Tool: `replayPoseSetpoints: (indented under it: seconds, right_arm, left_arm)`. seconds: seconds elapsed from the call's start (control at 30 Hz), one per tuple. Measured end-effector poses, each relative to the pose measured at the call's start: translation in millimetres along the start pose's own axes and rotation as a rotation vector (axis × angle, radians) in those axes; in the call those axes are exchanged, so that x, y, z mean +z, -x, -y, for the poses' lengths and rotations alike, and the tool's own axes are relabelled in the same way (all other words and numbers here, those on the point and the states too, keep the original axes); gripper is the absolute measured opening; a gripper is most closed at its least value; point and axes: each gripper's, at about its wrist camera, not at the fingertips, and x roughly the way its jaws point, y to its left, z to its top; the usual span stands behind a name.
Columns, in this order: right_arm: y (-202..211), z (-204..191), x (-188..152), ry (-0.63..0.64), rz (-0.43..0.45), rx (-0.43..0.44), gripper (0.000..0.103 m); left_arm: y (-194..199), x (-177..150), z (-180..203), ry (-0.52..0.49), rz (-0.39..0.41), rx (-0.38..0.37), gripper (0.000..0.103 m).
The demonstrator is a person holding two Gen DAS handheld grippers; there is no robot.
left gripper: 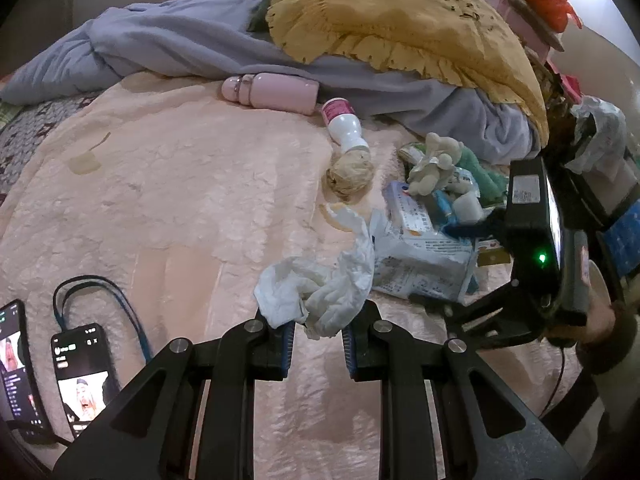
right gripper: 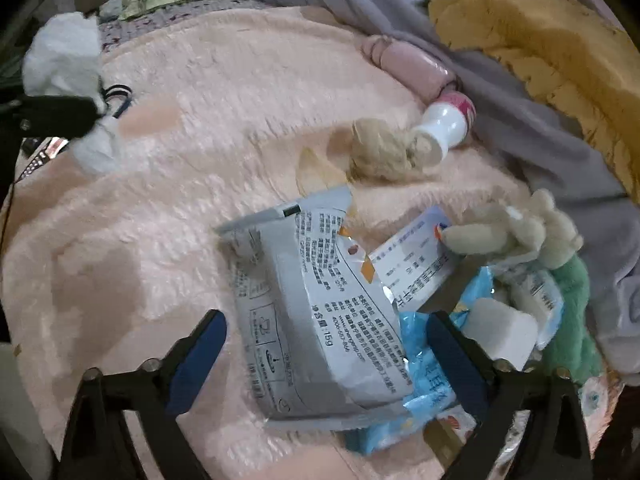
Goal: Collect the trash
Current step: 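Carry tissue and wrapper to the white bucket and open both tools over it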
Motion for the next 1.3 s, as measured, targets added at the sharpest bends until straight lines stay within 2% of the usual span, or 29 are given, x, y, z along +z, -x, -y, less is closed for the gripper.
replayPoseSetpoints:
  seconds: [0.13, 0.3, 0.43, 0.57, 0.73, 0.93, 1.1, 1.3]
  right_arm:
    - [19.6, -1.1, -11.5, -0.049, 0.066, 0.023, 0.046]
    - [73.7, 3.9, -33.7, -0.127, 0.163, 0.070, 0.044]
    - [111.7, 6.5, -58.6, -0.207, 0.234, 0.073, 0.044]
    - [147.6, 13.1, -97.6, -0.275, 0.266, 0.004, 0.044]
    - [189.7, 47.7, -162.3, -0.432, 0.275, -0.077, 0.044]
    - [238.9, 98.1, -251.4, -0.626, 0.262, -0.221, 0.044]
    - [278.2, 138.9, -341.9, -0.827, 0.246, -0.343, 0.044]
    - [301.1, 175.2, -434.4, -1.024, 0.193, -0.487, 0.045]
  left_arm:
    - [0.6, -0.7, 8.9, -0.003, -0.001, -0.018, 0.017]
    - [8.0, 3.4, 35.3, -0.034, 0.017, -0.066, 0.017]
    - [13.1, 6.2, 61.9, -0.047, 0.022, -0.111, 0.017]
    - [15.4, 6.8, 100.9, -0.098, 0.014, -0.166, 0.017]
    - [9.2, 8.7, 166.8, -0.161, -0.014, -0.267, 0.017]
    - [-5.4, 10.1, 268.8, -0.267, -0.046, -0.403, 0.017]
    - [-22.5, 7.8, 354.1, -0.341, -0.086, -0.508, 0.017]
    - [-46.1, -2.4, 455.7, -0.419, -0.142, -0.612, 0.018]
